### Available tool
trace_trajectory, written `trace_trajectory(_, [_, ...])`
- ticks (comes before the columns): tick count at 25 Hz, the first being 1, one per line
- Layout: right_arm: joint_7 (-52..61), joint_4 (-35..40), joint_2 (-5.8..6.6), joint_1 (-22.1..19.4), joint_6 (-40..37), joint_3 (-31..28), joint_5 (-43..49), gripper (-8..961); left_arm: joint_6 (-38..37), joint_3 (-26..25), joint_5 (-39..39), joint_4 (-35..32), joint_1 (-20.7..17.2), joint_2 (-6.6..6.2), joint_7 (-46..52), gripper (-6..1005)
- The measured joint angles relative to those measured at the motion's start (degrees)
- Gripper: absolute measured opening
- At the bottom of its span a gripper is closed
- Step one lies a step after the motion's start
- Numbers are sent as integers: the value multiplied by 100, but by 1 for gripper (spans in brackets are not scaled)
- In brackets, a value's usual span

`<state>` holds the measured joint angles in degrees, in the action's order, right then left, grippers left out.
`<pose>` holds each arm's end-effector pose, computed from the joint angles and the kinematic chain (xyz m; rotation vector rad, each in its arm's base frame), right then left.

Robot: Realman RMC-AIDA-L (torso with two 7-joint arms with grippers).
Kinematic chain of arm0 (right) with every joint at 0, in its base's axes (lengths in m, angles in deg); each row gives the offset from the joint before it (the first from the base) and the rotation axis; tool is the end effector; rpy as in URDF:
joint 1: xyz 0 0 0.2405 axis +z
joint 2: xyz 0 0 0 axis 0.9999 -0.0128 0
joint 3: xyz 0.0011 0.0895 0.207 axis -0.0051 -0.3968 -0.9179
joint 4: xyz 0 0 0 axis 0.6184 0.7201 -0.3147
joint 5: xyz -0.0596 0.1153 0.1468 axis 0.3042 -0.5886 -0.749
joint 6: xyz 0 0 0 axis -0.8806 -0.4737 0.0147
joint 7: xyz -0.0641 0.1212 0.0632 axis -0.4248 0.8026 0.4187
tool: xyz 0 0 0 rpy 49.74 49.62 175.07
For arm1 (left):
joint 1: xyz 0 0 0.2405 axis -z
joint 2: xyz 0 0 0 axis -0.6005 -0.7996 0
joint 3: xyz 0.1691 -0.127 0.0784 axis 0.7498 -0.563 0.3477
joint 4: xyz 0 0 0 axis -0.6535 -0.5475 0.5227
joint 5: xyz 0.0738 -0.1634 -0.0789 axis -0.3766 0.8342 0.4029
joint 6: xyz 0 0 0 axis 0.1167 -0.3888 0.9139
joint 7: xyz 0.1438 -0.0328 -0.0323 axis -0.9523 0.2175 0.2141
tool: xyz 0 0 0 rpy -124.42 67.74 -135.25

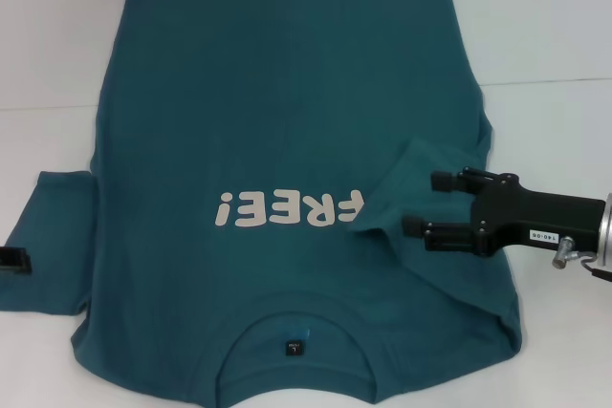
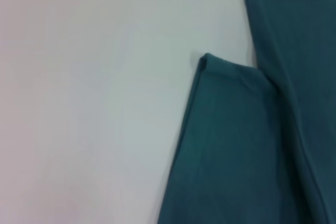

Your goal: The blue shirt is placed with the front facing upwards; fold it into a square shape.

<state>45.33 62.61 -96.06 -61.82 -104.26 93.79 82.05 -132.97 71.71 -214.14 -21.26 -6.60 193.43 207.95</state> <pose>0.2432 0.3219 0.0169 -2.5484 0.6239 0.6544 -0.2837 0.3276 0.0921 -1.7518 -1.7010 0.0153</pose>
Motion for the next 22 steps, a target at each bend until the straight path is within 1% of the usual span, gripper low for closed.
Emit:
trace_trajectory(14, [-5,-84,0,28,0,9,10,948,57,-164,-12,88,-25,-15,-2,781])
trace_trajectory(19, [-5,-95,0,17,-1,9,9,947,167,-162,-12,332,-2,-44,-32,762])
trace_trajectory(22, [-5,-116,0,21,-1,9,10,948,263,-162,-12,372,5,-48,-36,718])
